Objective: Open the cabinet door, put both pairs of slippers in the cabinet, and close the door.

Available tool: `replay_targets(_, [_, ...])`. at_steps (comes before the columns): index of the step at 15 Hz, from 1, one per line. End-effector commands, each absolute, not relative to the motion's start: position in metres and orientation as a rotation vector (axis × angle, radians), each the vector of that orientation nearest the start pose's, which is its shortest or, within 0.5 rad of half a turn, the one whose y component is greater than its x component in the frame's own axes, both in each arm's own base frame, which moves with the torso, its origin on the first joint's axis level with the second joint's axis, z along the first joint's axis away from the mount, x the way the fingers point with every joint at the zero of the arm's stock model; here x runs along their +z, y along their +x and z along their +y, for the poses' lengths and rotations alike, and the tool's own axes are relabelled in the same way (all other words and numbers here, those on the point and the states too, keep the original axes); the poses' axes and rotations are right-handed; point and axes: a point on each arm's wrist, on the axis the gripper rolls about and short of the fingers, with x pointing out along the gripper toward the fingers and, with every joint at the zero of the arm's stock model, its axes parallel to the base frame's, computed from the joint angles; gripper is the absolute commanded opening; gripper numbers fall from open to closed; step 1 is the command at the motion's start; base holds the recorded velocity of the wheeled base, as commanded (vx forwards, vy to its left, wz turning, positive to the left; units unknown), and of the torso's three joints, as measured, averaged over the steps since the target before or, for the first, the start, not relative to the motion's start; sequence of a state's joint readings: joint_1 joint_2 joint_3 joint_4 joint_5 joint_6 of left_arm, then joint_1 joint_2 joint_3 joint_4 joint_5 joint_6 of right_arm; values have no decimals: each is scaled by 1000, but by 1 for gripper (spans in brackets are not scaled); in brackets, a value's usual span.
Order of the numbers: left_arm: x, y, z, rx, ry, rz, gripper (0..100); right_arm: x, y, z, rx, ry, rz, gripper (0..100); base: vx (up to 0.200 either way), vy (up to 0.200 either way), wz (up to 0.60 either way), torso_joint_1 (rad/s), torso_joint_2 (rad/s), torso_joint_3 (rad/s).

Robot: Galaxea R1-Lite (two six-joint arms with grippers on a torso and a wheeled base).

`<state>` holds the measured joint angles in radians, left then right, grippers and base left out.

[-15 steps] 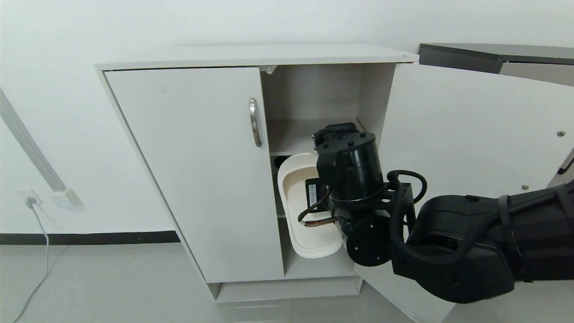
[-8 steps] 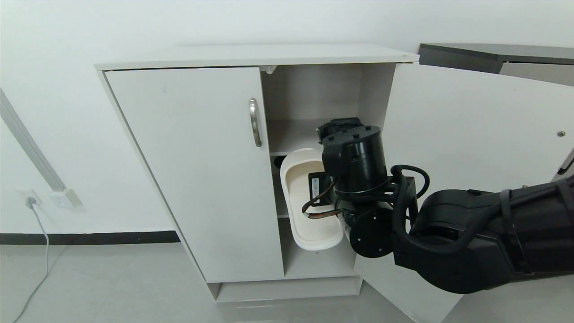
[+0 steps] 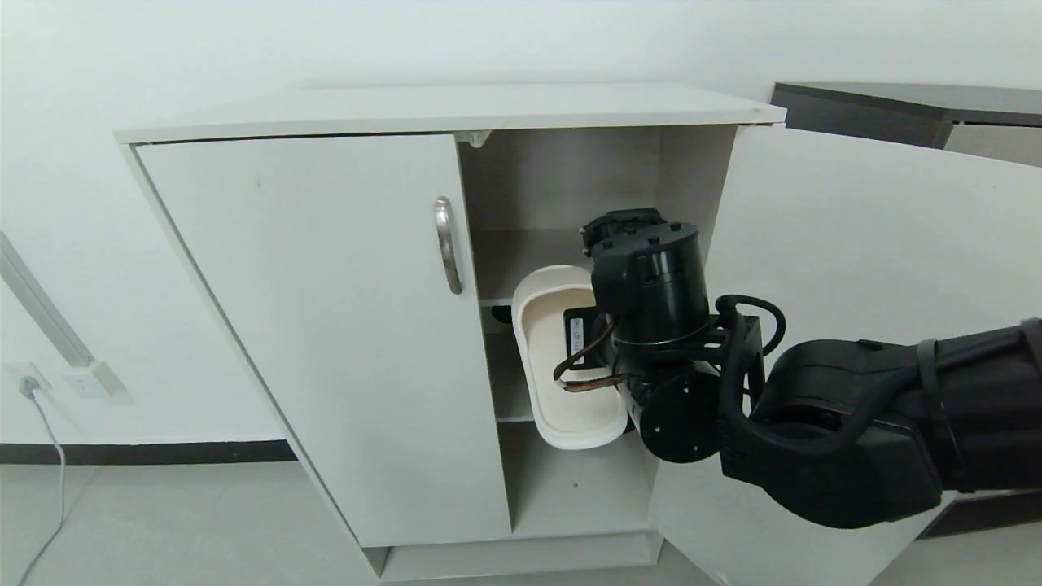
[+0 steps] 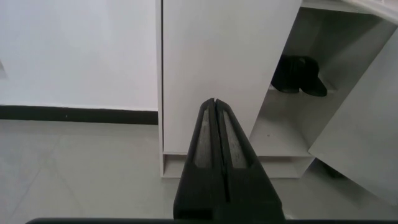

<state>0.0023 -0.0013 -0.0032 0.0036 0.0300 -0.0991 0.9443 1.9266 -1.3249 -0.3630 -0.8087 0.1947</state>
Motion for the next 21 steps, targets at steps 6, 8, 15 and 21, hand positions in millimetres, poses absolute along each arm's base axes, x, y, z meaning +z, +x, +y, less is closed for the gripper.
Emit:
replay_targets(6, [76,-23,1,35,-100,-2,0,219,240,302,119,8,171,0,200,0,0,4,0,2])
replay_targets(8, [76,-23,1,32,-101,-2,0,215,246,302,144,5,185,0,100,0,0,-1,1,1])
replay_targets(15, [76,-23,1,35,-103,-2,0,216,283,315,131,28,176,0,0,0,0,0,0,0])
replay_targets(21, [76,-23,1,34,-103,-2,0,217,316,321,84,41,179,0,0,0,0,0,0,0])
